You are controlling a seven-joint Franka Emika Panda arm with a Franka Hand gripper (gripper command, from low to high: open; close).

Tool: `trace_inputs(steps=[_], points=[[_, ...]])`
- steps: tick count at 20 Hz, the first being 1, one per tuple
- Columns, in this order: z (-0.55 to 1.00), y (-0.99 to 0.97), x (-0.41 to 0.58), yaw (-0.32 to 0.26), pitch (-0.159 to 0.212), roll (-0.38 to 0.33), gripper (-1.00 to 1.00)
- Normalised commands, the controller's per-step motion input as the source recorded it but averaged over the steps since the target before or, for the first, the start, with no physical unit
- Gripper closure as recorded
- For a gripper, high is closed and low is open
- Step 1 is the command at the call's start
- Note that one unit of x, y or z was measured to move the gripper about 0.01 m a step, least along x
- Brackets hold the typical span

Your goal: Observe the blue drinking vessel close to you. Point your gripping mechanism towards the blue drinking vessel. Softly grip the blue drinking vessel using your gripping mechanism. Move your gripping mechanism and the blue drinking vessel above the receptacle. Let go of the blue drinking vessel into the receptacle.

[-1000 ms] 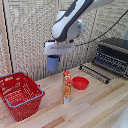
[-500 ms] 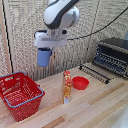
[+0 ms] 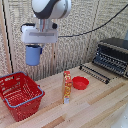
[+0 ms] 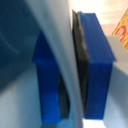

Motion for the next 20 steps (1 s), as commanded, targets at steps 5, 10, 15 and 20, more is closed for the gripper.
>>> trace_inputs(steps=[5,10,15,20], points=[[-0.06,0.89,0.290,0.040,0.103,-0.043,1.00],[-0.24,0.68,0.231,0.016,-0.025,-0.114,1.00],[-0.56,0.32,0.040,0.034,-0.126,-0.107,1.00],[-0.51,0.20,0.000,0.038,-0.037,-0.313,1.00]])
